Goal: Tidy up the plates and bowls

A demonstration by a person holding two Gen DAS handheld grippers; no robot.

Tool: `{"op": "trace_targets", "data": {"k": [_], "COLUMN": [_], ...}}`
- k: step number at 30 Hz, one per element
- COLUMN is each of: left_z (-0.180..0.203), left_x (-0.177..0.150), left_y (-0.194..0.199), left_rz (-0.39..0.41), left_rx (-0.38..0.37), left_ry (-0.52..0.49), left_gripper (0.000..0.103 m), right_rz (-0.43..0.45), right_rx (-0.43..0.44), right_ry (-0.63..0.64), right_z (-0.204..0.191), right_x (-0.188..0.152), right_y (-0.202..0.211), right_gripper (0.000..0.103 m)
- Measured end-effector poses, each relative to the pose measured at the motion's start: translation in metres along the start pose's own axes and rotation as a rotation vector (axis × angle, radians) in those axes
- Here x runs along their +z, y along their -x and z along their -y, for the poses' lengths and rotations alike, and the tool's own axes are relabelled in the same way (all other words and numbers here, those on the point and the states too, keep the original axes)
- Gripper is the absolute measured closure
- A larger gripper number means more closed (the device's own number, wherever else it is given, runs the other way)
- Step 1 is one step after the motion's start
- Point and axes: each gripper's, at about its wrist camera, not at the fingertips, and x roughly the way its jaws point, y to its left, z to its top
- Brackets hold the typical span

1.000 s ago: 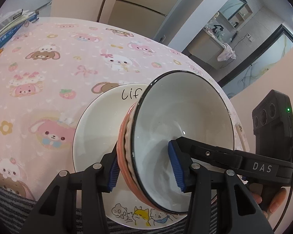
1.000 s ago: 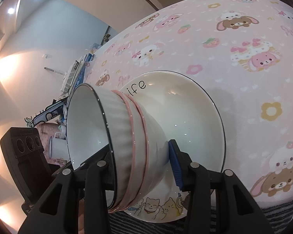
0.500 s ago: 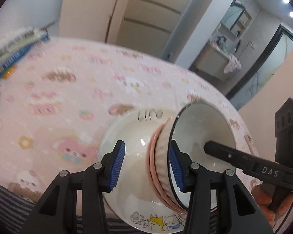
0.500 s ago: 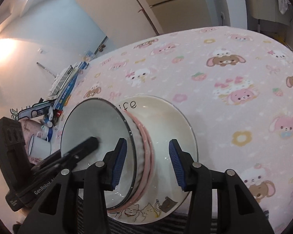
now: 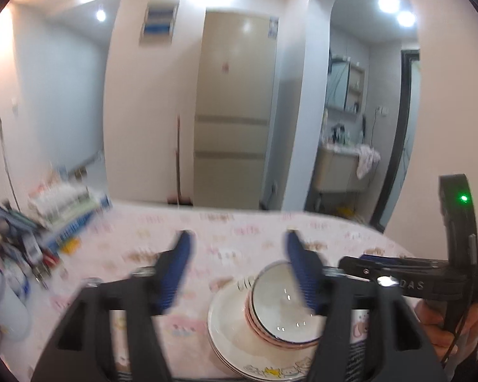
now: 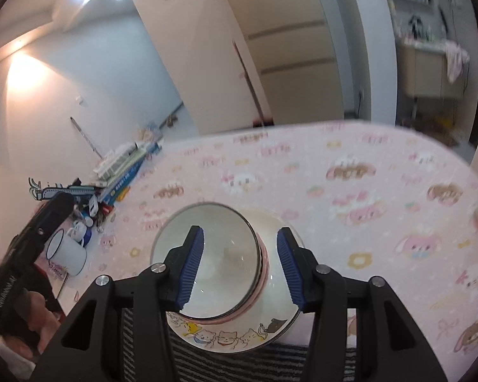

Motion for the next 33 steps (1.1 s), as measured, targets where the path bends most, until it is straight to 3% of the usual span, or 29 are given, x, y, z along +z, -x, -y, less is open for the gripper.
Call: {"op": "trace_targets", "data": {"k": [2, 7, 9, 11, 13, 19, 27, 33], "left_z": [-0.001, -0.002, -0.003, -0.002, -0.001, -0.004, -0.001, -0.007], "left_x": [0.003, 0.002, -0.002, -0.005, -0.006, -0.012, -0.035, -0.061], "left_y": [0.018, 0.050, 0.066, 0.078, 0.084, 0.095, 0.104, 0.080], "left_rz": [0.080, 0.200, 0.268, 0.322, 0.333, 0.359, 0.387, 0.347], "left_rx": [0.053, 0.031, 0.033, 0.042, 0.044, 0.024, 0.011, 0.008], "left_ry": [-0.013, -0.069, -0.084, -0.105, -0.118, -0.091, -0.115, -0.092], "left_gripper": [0.016, 0.009, 0.000, 0.000, 0.000, 0.000, 0.000, 0.000], "right_rz": [0.071, 0.251, 0.345, 0.424, 0.492, 0.606, 0.635, 0.653], "right_rx": [-0.018, -0.051, -0.070, -0.073, -0.046, -0.097, -0.129, -0.146], "right_ry": [0.020, 0.076, 0.141, 0.177, 0.211, 0.258, 0.256, 0.278], "right_z": [-0.009, -0.028, -0.036, -0.043, -0.047, -0.059, -0.058, -0.052], "right_x": [-0.002, -0.011, -0.019, -0.026, -0.033, -0.050, -0.073, -0.089], "right_y": [0.018, 0.059, 0.076, 0.090, 0.103, 0.123, 0.127, 0.118], "right_gripper": [0.052, 0.038, 0.028, 0.010, 0.000, 0.000, 0.000, 0.000]}}
